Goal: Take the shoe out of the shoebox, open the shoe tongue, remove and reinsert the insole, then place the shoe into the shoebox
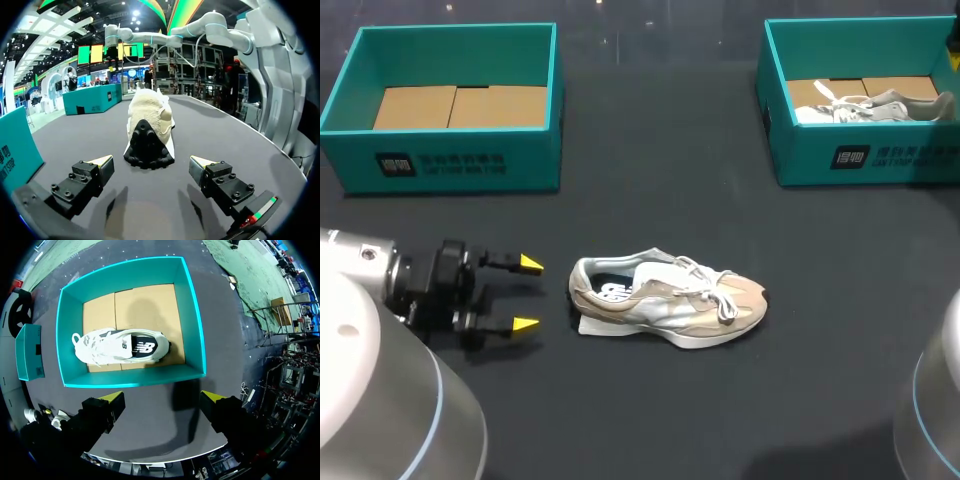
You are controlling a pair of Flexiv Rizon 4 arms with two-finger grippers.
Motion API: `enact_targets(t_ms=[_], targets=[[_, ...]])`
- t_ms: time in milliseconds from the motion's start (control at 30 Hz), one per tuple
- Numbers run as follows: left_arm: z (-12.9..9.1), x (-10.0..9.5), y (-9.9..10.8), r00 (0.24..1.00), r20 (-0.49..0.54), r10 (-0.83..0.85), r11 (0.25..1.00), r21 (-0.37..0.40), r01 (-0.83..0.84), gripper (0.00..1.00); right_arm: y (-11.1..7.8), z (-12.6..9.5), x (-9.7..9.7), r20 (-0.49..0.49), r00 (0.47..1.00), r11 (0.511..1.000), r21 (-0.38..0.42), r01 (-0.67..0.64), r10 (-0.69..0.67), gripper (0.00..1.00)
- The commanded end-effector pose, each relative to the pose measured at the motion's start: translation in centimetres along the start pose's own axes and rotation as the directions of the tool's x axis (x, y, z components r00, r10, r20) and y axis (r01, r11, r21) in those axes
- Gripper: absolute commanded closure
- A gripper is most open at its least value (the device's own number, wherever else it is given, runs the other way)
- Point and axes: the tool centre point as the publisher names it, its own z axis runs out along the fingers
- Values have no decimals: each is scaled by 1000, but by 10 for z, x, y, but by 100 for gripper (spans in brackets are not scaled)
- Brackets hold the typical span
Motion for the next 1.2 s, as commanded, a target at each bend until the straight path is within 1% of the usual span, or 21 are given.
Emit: enact_targets(t_ms=[33,100,167,400,533,1200], targets=[[0,-2,1,1000,-5,0,1000,0,0,0,0,0,0,-1,1000,1000,0,0,0,0],[0,-2,1,1000,-5,0,1000,0,0,0,0,0,0,-1,1000,1000,0,0,0,0],[6,-2,3,1000,-7,0,1000,-15,-1,0,0,0,0,-1,1000,1000,0,0,0,0],[23,-6,1,999,-29,-21,999,34,22,0,0,0,0,-1,1000,1000,0,0,0,0],[29,-7,-1,999,-30,-22,999,40,23,0,0,0,0,-1,1000,1000,0,0,0,0],[47,-9,-6,999,-39,-13,998,56,15,0,0,0,0,-1,1000,1000,0,0,0,0]])
